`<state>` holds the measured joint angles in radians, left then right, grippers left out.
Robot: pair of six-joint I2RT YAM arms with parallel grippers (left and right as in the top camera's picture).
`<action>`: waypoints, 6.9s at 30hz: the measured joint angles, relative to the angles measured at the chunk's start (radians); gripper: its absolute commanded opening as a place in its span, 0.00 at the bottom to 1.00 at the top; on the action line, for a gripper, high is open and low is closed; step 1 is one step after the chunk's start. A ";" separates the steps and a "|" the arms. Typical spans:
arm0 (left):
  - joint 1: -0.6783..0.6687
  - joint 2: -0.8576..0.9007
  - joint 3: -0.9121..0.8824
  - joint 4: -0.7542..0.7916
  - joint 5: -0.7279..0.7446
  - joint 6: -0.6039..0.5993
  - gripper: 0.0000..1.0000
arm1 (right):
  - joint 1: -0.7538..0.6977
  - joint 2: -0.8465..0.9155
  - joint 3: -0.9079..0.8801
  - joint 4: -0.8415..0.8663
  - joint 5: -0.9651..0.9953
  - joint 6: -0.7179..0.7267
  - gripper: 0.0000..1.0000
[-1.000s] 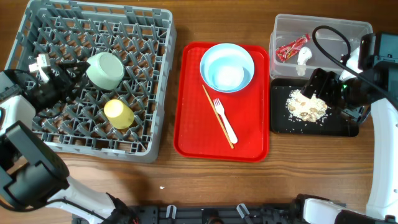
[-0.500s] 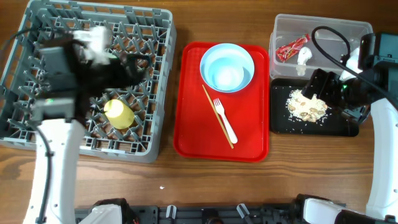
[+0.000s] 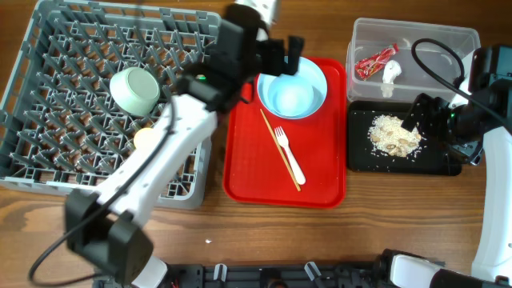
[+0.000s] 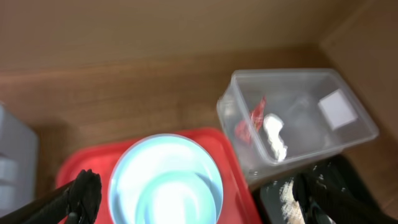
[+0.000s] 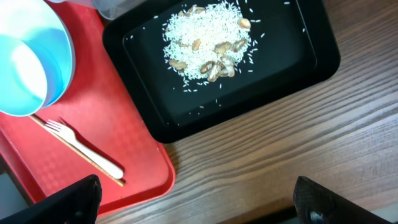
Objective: Sort waste into correct bins and load items into the dishwasher rack
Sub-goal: 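Move the left gripper to the blue bowl and grasp its rim, then carry the blue bowl to the dish rack and release it, then reach the left gripper to the red tray and grasp the chopstick, then place the wooden chopstick upright into the dish rack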
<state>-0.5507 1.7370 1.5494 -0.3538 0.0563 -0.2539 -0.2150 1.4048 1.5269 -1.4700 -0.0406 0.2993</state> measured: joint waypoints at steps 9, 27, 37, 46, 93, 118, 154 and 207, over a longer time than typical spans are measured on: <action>-0.175 0.336 0.000 0.130 -0.060 0.000 1.00 | 0.000 0.000 0.000 -0.001 0.000 0.003 1.00; -0.186 0.447 0.000 0.032 -0.206 -0.018 0.04 | 0.000 0.000 0.000 -0.010 0.000 0.003 1.00; -0.183 0.406 0.004 0.039 -0.231 -0.007 0.04 | 0.000 0.000 0.000 -0.011 0.000 0.003 1.00; 0.017 0.077 0.004 0.017 0.050 -0.011 0.04 | 0.000 0.000 0.000 -0.011 0.000 0.003 1.00; 0.928 0.388 0.008 0.047 1.172 -0.130 1.00 | 0.000 0.000 0.000 -0.033 0.000 0.003 1.00; 0.145 -0.051 0.006 -0.744 0.195 -0.272 1.00 | 0.000 -0.001 0.000 -0.028 0.000 0.003 1.00; -0.184 0.372 -0.040 -0.649 -0.118 -0.667 0.77 | 0.000 -0.001 0.000 -0.029 0.000 0.003 1.00; 0.311 -0.112 -0.154 -0.463 -0.112 0.274 0.04 | 0.000 -0.001 0.000 -0.037 0.000 0.003 1.00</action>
<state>-0.2401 1.6249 1.3956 -0.8173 -0.0559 0.0204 -0.2150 1.4036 1.5269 -1.5070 -0.0402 0.3023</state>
